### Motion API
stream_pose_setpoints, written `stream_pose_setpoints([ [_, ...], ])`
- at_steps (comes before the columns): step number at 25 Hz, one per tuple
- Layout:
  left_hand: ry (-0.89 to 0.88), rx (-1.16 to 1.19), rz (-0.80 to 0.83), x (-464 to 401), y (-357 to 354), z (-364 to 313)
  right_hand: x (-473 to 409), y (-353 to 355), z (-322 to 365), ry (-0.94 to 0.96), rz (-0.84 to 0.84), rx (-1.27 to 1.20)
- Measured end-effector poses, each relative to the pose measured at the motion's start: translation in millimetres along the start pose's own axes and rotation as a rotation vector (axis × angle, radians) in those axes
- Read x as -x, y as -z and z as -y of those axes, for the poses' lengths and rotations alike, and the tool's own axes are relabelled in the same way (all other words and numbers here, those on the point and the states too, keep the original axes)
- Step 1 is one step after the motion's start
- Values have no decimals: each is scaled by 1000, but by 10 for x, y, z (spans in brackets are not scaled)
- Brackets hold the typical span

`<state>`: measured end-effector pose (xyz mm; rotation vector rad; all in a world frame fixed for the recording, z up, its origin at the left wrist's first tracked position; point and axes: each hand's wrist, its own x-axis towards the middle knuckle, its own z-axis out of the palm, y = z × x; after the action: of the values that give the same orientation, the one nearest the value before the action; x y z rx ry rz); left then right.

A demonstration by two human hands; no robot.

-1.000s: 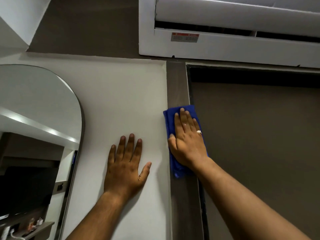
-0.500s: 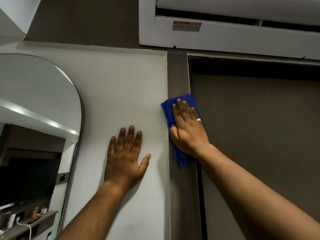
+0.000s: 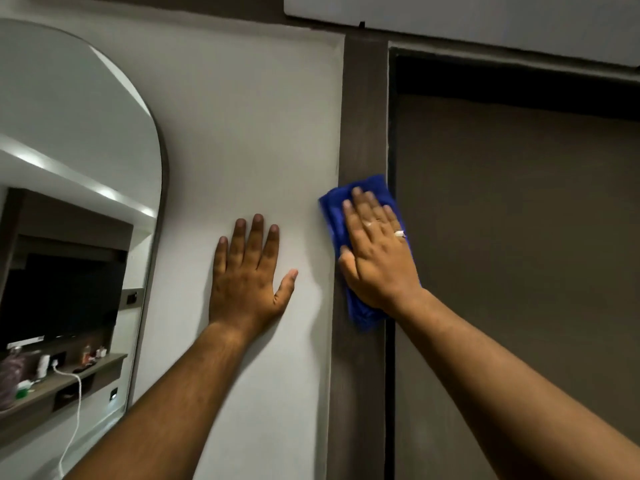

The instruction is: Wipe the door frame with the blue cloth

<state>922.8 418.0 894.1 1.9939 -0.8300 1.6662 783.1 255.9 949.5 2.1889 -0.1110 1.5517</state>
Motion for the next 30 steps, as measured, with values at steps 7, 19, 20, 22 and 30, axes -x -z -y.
stream_pose_setpoints([
  [7, 10, 14, 46, 428, -50, -66, 379, -143, 314, 19, 16, 50],
  [19, 10, -28, 82, 1081, -140, -18, 1331, -351, 536, -27, 25, -15],
  [20, 13, -30, 86, 1098, -142, -11, 1581, -384, 582, 7, 39, -33],
  [22, 0, -38, 95, 1127, -144, 2, 1931, -399, 613, 31, 58, -42],
  [30, -21, -49, 99, 1192, -161, -11, 1695, -486, 829, 72, 107, -10],
])
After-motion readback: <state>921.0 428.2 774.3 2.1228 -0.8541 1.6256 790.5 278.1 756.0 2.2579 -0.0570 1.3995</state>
